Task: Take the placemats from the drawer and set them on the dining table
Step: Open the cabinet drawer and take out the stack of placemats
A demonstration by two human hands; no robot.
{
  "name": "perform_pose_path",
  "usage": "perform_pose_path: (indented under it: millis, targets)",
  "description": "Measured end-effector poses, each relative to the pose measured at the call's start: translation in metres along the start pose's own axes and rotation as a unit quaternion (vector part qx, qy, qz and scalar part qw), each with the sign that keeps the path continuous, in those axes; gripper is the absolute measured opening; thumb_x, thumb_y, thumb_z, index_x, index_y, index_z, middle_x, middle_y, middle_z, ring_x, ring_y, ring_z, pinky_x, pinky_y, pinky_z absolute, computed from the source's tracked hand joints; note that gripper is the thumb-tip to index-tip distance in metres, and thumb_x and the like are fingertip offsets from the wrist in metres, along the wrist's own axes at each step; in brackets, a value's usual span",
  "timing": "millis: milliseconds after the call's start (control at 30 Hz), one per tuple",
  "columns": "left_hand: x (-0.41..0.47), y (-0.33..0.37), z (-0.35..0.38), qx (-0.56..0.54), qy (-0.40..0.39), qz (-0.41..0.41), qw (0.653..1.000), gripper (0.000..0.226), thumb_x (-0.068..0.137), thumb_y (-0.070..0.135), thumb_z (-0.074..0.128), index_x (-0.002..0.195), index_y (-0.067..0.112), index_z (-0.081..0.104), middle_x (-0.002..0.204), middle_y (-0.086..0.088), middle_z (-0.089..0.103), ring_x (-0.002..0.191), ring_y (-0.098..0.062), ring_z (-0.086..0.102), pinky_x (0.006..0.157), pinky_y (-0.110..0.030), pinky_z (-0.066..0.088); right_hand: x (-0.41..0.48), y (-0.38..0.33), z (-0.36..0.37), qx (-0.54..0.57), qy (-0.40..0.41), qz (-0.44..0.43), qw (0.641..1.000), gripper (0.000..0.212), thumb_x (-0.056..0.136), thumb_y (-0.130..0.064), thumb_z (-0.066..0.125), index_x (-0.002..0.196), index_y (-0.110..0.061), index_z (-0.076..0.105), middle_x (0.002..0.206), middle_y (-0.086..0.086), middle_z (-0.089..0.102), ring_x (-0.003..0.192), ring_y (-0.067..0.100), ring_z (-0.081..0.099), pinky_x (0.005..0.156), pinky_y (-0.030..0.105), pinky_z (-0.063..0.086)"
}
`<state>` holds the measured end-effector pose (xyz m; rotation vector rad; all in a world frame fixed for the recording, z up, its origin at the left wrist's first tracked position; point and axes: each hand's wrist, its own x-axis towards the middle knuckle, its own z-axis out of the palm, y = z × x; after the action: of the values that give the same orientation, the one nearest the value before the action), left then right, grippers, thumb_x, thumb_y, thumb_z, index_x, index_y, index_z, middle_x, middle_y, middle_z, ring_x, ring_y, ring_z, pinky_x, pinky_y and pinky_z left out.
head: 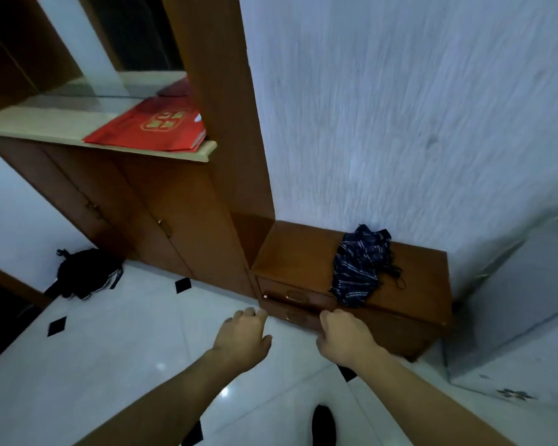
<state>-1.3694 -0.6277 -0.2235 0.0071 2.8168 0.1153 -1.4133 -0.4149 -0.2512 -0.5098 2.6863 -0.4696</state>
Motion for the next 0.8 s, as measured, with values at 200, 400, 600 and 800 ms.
perform_pose_path:
  millis: [200, 400, 600, 800]
  targets:
    - [0.141, -0.019, 0.035, -0.025, -0.037, -0.02, 0.999, 0.047, 0.094, 0.039, 0.047, 0.135, 0.015, 0.046, 0.126, -0.008, 0.056, 0.114, -0.026, 0.051, 0.091, -0.038, 0.045, 0.124, 0.047, 0.022, 0.03, -0.024, 0.038, 0.999, 0.015, 0.084, -0.022, 0.054, 0.085, -0.017, 0.04, 0.092, 0.008, 0.056, 0.093, 0.029, 0.059, 0.063, 0.028, 0.035]
    - [0.243, -0.053, 0.097, -0.024, -0.046, 0.021, 0.998, 0.042, 0.096, 0.035, 0.046, 0.132, 0.015, 0.048, 0.127, -0.007, 0.057, 0.113, -0.024, 0.052, 0.092, -0.035, 0.044, 0.206, 0.072, 0.074, 0.046, -0.018, 0.059, 0.997, 0.025, 0.084, -0.021, 0.057, 0.105, -0.008, 0.06, 0.096, 0.012, 0.064, 0.092, 0.03, 0.06, 0.08, 0.032, 0.046]
    - [0.343, -0.081, 0.202, -0.009, -0.043, 0.099, 0.994, 0.044, 0.091, 0.028, 0.053, 0.131, 0.012, 0.05, 0.128, -0.012, 0.058, 0.117, -0.03, 0.051, 0.094, -0.039, 0.045, 0.286, 0.098, 0.165, 0.057, -0.006, 0.098, 0.994, 0.016, 0.085, -0.021, 0.057, 0.093, -0.008, 0.059, 0.095, 0.013, 0.063, 0.09, 0.03, 0.06, 0.075, 0.033, 0.045]
    - [0.414, -0.098, 0.307, 0.026, -0.063, 0.135, 0.989, 0.044, 0.087, 0.019, 0.058, 0.129, 0.012, 0.048, 0.124, -0.013, 0.058, 0.114, -0.031, 0.052, 0.091, -0.042, 0.047, 0.353, 0.124, 0.26, 0.043, 0.005, 0.1, 0.994, 0.023, 0.083, -0.015, 0.058, 0.104, -0.003, 0.06, 0.101, 0.019, 0.062, 0.098, 0.036, 0.057, 0.079, 0.039, 0.05]
